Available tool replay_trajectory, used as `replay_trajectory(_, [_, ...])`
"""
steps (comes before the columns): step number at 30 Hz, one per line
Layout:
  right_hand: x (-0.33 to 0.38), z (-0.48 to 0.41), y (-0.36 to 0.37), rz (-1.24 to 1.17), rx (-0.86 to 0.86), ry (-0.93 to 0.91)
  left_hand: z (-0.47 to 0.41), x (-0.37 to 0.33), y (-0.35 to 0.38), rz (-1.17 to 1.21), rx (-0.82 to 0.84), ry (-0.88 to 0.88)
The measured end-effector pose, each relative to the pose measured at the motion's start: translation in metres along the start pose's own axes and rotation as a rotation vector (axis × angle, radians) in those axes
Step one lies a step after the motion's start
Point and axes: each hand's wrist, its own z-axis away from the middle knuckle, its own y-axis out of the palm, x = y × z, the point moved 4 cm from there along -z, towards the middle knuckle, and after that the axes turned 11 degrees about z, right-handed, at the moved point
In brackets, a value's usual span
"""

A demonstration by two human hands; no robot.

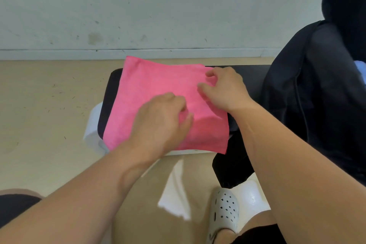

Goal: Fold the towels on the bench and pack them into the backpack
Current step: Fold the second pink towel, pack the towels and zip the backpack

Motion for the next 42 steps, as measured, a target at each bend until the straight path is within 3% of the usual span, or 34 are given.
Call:
replay_trajectory(4, [0.0, -0.019, 0.004, 0.016, 0.0, 0.127, -0.024, 0.05, -0.031, -0.102, 0.025, -0.287])
replay_trajectory(7, [0.006, -0.027, 0.006, -0.138, -0.009, 0.186, -0.042, 0.087, -0.047, -0.14, 0.014, -0.42])
replay_trajectory(11, [0.02, -0.035, 0.013, -0.201, -0.048, 0.12, -0.046, 0.12, -0.05, -0.148, 0.041, -0.524])
replay_trajectory(15, [0.033, -0.044, 0.007, -0.312, -0.171, -0.021, -0.056, 0.133, -0.046, -0.08, 0.074, -0.53])
replay_trajectory(17, [0.034, -0.047, 0.006, -0.386, -0.151, -0.062, -0.063, 0.139, -0.048, 0.022, 0.057, -0.549])
replay_trajectory(20, [0.025, -0.054, 0.019, -0.242, -0.025, 0.013, -0.068, 0.149, -0.049, 0.104, 0.063, -0.56])
replay_trajectory(22, [0.017, -0.056, 0.022, -0.125, -0.049, 0.059, -0.072, 0.153, -0.049, 0.104, 0.063, -0.541])
replay_trajectory(29, [0.017, -0.054, 0.017, -0.193, -0.108, 0.221, -0.084, 0.163, -0.052, -0.014, 0.004, -0.437])
replay_trajectory(31, [0.018, -0.06, 0.02, -0.098, -0.097, 0.26, -0.083, 0.16, -0.056, -0.033, -0.041, -0.408])
replay_trajectory(34, [0.02, -0.07, 0.017, -0.006, -0.14, 0.237, -0.081, 0.16, -0.063, -0.058, -0.095, -0.381])
replay_trajectory(38, [0.031, -0.08, 0.014, -0.123, -0.214, 0.065, -0.074, 0.162, -0.068, 0.003, -0.138, -0.39])
replay_trajectory(42, [0.035, -0.087, 0.022, 0.034, -0.092, 0.044, -0.069, 0.17, -0.072, 0.076, -0.161, -0.434])
